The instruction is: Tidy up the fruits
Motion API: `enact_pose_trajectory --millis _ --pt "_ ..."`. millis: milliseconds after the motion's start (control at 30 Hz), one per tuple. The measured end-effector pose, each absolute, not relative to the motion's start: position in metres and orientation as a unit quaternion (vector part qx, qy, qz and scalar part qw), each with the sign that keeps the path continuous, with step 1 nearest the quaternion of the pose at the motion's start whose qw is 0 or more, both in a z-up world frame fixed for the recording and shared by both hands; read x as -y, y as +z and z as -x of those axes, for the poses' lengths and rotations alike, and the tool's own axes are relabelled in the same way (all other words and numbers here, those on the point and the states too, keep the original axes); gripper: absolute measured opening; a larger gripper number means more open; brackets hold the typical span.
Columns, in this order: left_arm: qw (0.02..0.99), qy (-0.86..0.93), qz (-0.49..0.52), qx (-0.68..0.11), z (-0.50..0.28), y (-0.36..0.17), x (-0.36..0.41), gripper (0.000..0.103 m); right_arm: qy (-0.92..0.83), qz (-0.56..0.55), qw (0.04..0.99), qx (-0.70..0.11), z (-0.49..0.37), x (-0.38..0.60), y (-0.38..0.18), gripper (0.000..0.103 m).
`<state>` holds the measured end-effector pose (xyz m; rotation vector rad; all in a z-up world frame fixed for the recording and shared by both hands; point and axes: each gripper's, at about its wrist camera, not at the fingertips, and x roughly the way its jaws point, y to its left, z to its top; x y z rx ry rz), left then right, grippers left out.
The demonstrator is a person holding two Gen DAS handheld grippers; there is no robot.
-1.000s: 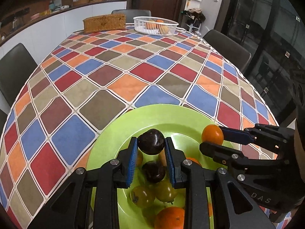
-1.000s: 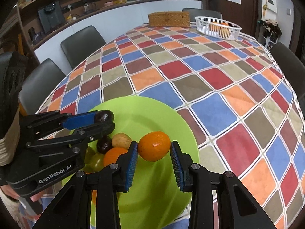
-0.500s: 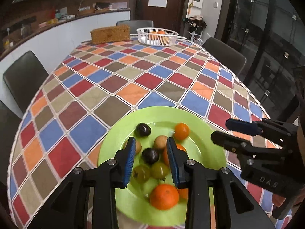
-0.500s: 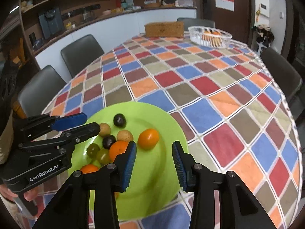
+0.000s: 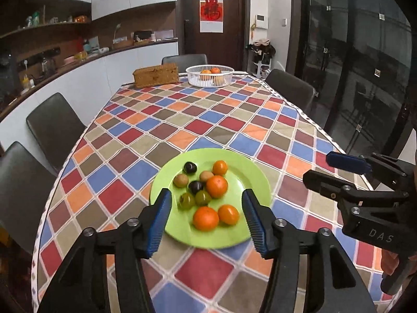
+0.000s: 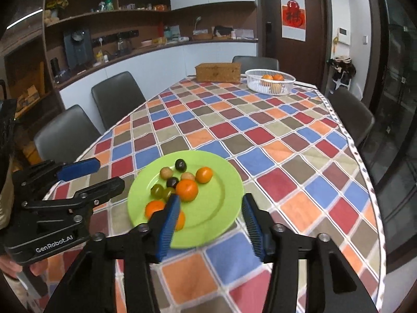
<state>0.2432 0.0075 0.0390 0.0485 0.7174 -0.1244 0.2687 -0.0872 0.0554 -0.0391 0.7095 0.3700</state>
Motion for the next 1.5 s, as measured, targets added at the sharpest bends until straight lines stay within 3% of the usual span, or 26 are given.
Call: enact_pose_trajectory --millis 400,1500 --pt "0.946 -0.051 -0.035 -0.319 -0.162 0.055 0.009 0.068 0.156 0.023 0.935 -0.318 -0.184 0.112 0.072 0.061" --pt "0.964 -0.053 -0.034 -0.260 -0.068 0.075 0.017 0.070 0.141 0.002 0.947 -0.289 -0.083 0.127 0.076 0.061"
